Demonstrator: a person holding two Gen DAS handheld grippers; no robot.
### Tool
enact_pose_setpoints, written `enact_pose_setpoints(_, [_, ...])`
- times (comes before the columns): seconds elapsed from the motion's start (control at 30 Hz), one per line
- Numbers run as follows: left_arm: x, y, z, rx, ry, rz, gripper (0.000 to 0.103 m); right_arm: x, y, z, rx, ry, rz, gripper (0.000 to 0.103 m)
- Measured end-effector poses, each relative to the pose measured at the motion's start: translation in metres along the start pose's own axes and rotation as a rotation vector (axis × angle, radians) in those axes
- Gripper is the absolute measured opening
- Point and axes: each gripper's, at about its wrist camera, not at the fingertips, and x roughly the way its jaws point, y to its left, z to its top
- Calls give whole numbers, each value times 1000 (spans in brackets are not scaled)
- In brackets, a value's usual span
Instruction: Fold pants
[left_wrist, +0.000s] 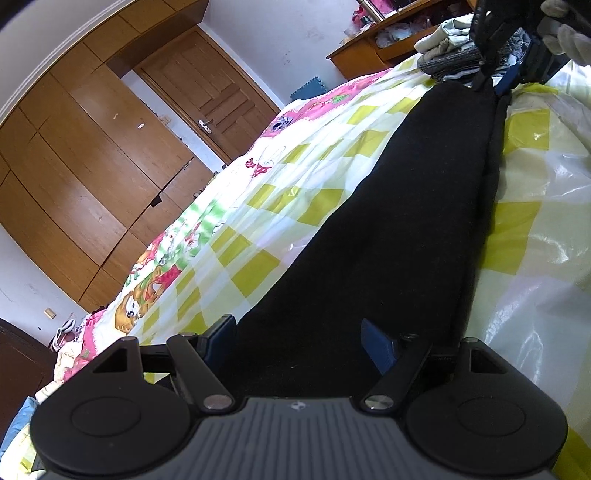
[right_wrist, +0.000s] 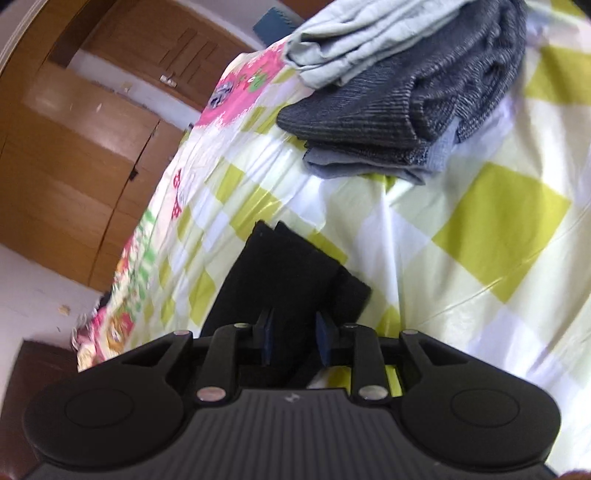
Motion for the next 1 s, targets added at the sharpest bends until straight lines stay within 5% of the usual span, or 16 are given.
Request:
enact_pose_setpoints(0.1, [0,-1,1,-1,0,0,87,7,-1,4,24,-6,20,6])
enact_pose_setpoints(0.33, [-8,-1,1,11,-25,-6,87,-36,4,-1,1,-49,91,5])
enact_pose_setpoints(0.5, [-5,-2,0,9,-13,-11,87,-15,-11,0,36,16,-7,12])
enact_pose_setpoints(0.63, [-7,2,-1,4,-15,-9,87,-36,-13,-10,108,11,40,39])
enact_pose_setpoints(0.9, [-8,4,-5,-44,-18,-9,87,9,-3,-12,31,3,10,37])
enact_pose_setpoints(1.0, [-6,7,-7,-72,-15,-15,87,25,-12,-11,107,-10,43,32])
